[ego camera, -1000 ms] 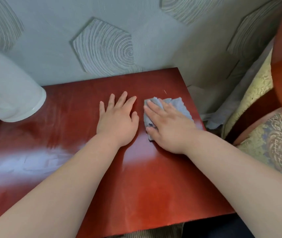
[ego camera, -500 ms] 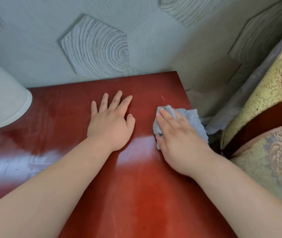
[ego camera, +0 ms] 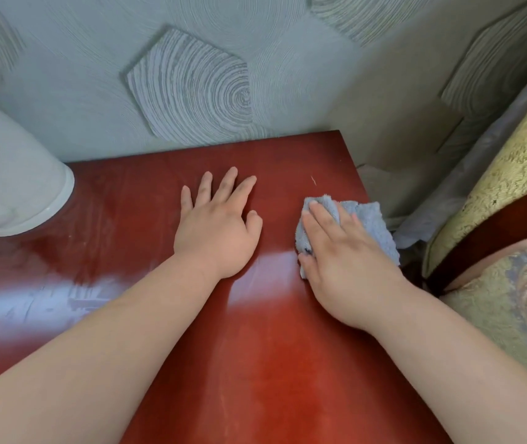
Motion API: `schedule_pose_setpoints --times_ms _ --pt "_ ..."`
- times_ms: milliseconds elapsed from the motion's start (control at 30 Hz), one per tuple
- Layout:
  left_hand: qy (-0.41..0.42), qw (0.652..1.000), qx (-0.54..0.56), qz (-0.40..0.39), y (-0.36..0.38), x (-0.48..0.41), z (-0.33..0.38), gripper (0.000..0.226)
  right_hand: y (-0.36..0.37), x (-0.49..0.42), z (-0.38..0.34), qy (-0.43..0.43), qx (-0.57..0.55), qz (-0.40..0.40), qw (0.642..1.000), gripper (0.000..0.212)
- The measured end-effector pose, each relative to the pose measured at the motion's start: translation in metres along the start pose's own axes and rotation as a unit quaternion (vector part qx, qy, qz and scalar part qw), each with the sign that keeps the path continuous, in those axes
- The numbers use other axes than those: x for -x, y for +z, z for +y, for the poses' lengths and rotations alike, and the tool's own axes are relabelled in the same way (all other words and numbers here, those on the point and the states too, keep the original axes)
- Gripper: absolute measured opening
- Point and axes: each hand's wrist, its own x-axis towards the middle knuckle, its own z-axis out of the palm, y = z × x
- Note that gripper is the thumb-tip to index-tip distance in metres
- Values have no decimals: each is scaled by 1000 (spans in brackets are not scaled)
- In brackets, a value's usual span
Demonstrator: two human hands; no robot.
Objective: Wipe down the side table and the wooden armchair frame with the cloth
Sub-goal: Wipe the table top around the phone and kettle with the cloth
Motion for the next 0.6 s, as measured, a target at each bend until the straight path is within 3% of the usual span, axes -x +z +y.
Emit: schedule_pose_setpoints --times_ms 100,233,500,600 --pt "0 1000 -3 -3 0 -1 0 63 -3 -48 20 53 21 17 998 77" --pt "-1 1000 4 -3 0 -1 -1 63 -14 -101 41 142 19 5 990 74" --pt "0 1000 2 2 1 0 -1 66 -1 -16 -28 125 18 -44 991 78" --pt "-1 1000 1 3 0 -1 -1 65 -6 -41 -12 138 26 -9 990 80"
